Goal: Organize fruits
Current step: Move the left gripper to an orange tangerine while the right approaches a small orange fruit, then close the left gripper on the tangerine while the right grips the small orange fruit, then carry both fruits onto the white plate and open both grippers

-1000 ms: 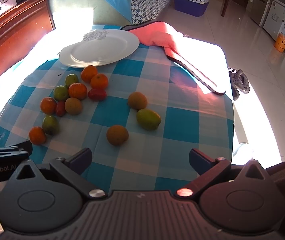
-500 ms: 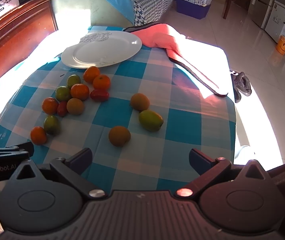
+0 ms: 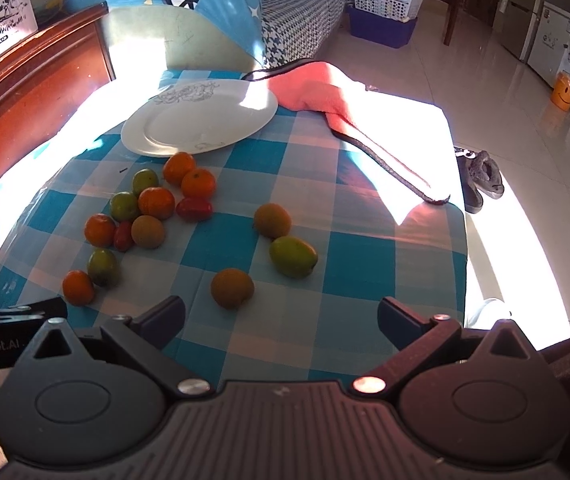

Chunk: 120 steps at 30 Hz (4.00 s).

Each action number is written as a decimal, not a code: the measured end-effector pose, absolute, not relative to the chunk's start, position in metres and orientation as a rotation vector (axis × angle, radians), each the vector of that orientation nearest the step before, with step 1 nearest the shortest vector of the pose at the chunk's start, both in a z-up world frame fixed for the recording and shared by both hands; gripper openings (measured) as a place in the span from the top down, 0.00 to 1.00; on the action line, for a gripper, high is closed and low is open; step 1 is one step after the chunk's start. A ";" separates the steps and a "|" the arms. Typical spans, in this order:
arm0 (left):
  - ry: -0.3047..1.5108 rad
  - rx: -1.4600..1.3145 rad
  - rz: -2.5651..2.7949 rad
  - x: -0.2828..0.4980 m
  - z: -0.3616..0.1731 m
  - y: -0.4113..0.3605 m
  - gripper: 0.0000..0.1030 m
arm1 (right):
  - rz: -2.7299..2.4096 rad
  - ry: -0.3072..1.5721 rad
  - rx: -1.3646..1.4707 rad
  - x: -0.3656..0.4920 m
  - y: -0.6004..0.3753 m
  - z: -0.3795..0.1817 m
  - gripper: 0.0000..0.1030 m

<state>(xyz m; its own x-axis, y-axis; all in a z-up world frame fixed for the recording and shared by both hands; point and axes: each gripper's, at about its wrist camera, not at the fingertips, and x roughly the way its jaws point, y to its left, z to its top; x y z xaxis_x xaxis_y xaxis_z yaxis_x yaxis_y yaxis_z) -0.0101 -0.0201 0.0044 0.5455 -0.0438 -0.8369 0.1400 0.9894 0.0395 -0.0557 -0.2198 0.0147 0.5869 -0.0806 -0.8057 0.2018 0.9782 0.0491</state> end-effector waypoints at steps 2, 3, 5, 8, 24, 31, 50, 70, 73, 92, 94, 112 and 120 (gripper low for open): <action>0.981 0.110 -0.109 -0.009 0.003 -0.014 0.00 | -0.157 0.920 0.177 -0.059 -0.228 0.016 0.01; 0.977 0.106 -0.112 -0.008 0.002 -0.011 0.00 | -0.153 0.908 0.198 -0.062 -0.232 0.017 0.01; 0.964 0.086 -0.129 -0.006 0.000 -0.003 0.00 | -0.146 0.880 0.221 -0.066 -0.237 0.020 0.01; 0.969 0.051 -0.136 -0.002 -0.005 0.009 0.01 | -0.142 0.851 0.225 -0.073 -0.245 0.021 0.02; 0.900 0.096 -0.260 -0.006 -0.014 -0.003 0.08 | -0.036 0.883 0.271 -0.066 -0.235 0.000 0.40; 0.868 0.161 -0.315 -0.006 -0.021 -0.021 0.14 | -0.013 0.896 0.266 -0.057 -0.228 -0.009 0.47; 0.889 0.158 -0.353 0.002 -0.038 -0.024 0.46 | 0.010 0.888 0.245 -0.035 -0.214 -0.022 0.72; 0.869 0.099 -0.365 0.001 -0.037 -0.016 0.73 | 0.033 0.878 0.235 -0.037 -0.210 -0.021 0.73; 0.877 0.101 -0.352 -0.001 -0.037 -0.014 0.72 | 0.032 0.879 0.222 -0.037 -0.209 -0.021 0.73; 0.830 0.090 -0.364 -0.008 -0.028 -0.013 0.75 | 0.066 0.865 0.239 -0.039 -0.206 -0.016 0.73; 0.826 0.086 -0.368 -0.006 -0.025 -0.013 0.75 | 0.078 0.858 0.242 -0.038 -0.205 -0.013 0.73; 0.794 0.034 -0.424 0.047 0.000 -0.023 0.75 | 0.186 0.849 0.287 0.012 -0.215 0.014 0.73; 0.800 0.009 -0.430 0.087 0.006 -0.027 0.75 | 0.214 0.851 0.265 0.048 -0.222 0.018 0.73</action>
<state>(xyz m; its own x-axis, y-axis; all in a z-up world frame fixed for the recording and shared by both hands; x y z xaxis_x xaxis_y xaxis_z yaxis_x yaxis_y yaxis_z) 0.0874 -0.0268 0.0062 0.6153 -0.3696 -0.6963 0.3766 0.9138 -0.1523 0.0476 -0.2218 0.0183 0.6411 0.2906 -0.7103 -0.0805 0.9459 0.3143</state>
